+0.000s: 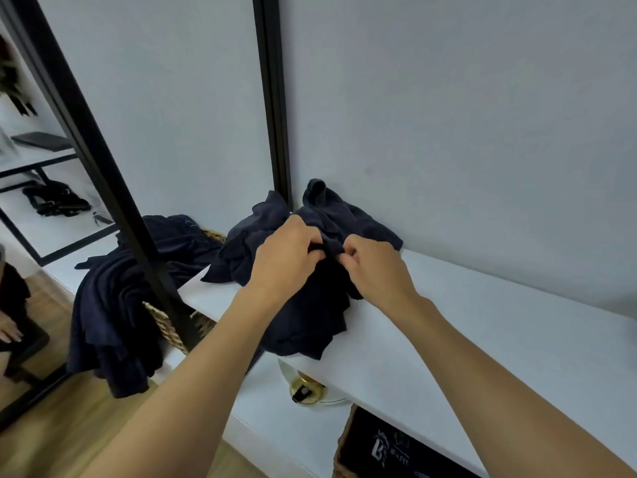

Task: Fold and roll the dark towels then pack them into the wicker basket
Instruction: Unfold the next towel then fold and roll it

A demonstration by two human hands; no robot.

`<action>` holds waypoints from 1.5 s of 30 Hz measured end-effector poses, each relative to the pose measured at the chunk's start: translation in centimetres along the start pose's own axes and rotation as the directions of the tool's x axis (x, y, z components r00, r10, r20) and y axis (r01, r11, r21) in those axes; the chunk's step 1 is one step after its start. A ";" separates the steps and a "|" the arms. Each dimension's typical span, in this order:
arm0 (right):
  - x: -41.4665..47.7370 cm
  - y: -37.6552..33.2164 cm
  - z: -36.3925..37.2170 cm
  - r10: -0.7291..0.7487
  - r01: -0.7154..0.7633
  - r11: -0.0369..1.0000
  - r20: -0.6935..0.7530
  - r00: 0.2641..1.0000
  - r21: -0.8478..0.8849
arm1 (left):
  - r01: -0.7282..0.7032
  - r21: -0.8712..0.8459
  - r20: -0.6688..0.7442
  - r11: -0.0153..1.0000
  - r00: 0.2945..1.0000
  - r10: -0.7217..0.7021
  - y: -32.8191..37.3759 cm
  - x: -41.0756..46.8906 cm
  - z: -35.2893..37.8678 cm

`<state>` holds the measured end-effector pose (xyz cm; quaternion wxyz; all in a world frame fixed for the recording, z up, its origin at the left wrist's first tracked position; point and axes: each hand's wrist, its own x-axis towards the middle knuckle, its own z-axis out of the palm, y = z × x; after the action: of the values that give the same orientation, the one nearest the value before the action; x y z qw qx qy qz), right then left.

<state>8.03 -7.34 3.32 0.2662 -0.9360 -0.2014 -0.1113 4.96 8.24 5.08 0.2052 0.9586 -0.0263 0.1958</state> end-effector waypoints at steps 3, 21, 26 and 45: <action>1.1 -0.1 -2.5 0.001 0.005 0.996 -0.060 0.998 0.091 | -0.020 -0.048 -0.084 0.999 0.996 0.016 1.7 2.0 -1.9; 5.8 1.0 -24.6 -0.068 0.134 0.986 -0.496 0.866 0.100 | -0.351 -0.202 -0.403 0.914 0.881 0.249 18.1 14.0 -13.9; 4.4 2.9 -29.3 -0.257 0.186 0.965 -0.540 0.802 -0.183 | -0.442 -0.299 -0.388 0.846 0.866 0.315 22.6 15.3 -14.1; -1.8 10.7 -35.7 0.189 -0.215 0.955 -0.138 0.972 -0.207 | -0.423 -0.585 -0.394 0.692 0.894 0.214 29.0 18.2 -11.0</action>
<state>7.49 -35.62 27.69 0.1823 -0.9673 -0.0752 -0.1596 13.99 -13.28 32.43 0.4923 0.7641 -0.2302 0.3474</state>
